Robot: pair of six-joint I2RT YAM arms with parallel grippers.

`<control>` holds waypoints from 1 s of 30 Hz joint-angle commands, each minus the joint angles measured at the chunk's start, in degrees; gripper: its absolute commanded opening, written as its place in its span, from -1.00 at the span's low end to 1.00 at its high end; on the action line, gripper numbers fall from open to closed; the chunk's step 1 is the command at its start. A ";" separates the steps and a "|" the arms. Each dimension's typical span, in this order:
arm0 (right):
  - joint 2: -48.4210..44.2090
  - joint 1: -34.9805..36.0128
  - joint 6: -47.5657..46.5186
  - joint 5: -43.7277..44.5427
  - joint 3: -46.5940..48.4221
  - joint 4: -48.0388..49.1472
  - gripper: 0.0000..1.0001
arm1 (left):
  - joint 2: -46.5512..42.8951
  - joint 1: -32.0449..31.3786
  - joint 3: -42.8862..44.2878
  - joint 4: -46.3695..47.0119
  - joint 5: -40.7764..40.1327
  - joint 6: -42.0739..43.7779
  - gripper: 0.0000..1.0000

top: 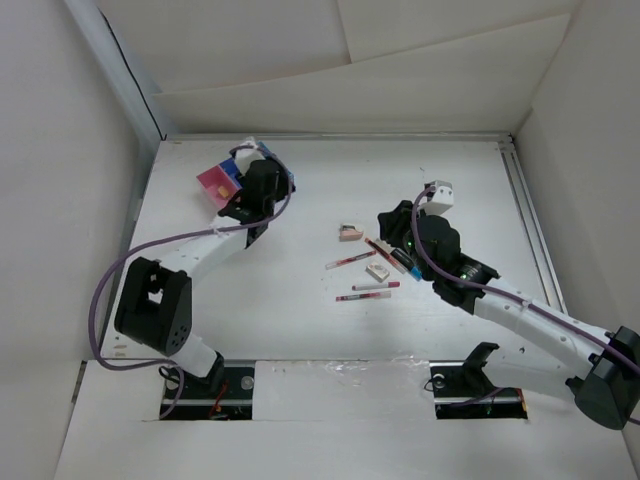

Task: Sort the stationery into containers
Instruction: Pick up the stapler from the center of the board.

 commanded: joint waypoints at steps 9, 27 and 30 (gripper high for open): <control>-1.34 0.01 -0.83 4.11 1.47 1.11 -0.14 | 9.57 -12.02 -3.36 8.13 24.63 10.65 0.39; -1.87 -0.53 -0.31 2.98 1.47 1.11 0.36 | 22.84 -17.38 9.73 1.72 21.68 16.37 0.55; -3.10 -0.53 -0.31 3.50 0.95 1.11 0.43 | 23.64 -18.52 12.10 -1.09 17.47 17.95 0.57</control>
